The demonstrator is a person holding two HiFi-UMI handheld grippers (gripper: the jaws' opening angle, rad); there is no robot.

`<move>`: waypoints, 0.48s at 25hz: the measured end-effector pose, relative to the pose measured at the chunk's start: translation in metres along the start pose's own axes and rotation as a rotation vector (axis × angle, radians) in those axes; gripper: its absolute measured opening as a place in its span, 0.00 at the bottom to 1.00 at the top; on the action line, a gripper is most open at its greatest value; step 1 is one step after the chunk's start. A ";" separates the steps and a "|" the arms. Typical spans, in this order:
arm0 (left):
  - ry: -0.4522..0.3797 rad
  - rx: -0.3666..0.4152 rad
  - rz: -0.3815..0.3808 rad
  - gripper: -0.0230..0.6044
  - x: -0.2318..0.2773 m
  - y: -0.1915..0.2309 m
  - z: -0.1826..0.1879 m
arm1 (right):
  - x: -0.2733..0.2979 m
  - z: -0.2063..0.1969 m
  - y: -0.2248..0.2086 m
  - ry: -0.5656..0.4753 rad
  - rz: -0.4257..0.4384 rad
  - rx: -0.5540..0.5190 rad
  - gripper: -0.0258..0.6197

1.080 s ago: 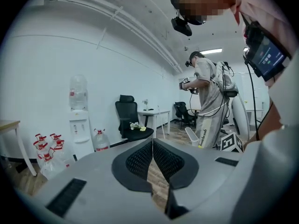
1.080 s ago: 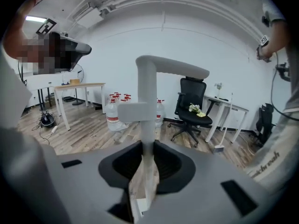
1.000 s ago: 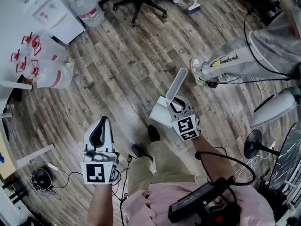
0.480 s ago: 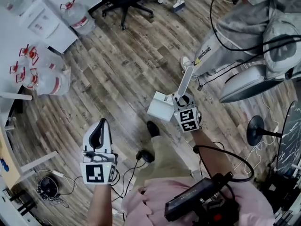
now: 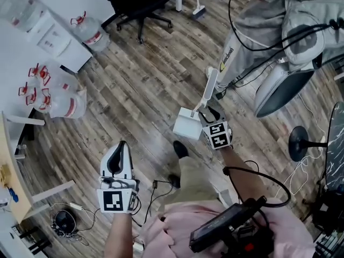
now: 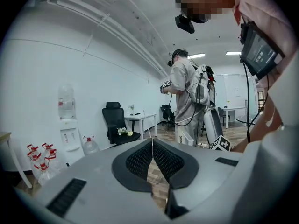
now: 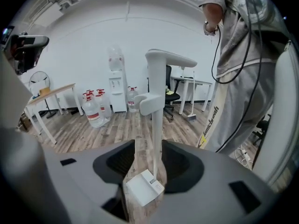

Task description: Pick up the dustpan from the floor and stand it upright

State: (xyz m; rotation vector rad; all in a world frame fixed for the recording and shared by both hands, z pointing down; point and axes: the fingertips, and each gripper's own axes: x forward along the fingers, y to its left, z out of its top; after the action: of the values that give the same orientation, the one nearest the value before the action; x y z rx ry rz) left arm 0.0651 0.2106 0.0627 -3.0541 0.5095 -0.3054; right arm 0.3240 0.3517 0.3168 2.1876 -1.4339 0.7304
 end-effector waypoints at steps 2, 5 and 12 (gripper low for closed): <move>-0.015 0.007 -0.008 0.06 -0.006 -0.005 0.006 | -0.013 -0.002 0.011 -0.002 0.009 0.017 0.32; -0.055 0.018 -0.011 0.06 -0.014 -0.009 0.020 | -0.034 0.011 0.031 -0.041 0.032 0.025 0.32; -0.144 -0.015 0.051 0.06 -0.048 -0.022 0.056 | -0.108 0.074 0.088 -0.220 0.119 -0.013 0.29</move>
State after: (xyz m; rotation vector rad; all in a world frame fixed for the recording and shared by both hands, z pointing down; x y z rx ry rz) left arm 0.0383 0.2467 -0.0002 -3.0414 0.5814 -0.0790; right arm 0.2217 0.3493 0.1966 2.2446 -1.6844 0.5302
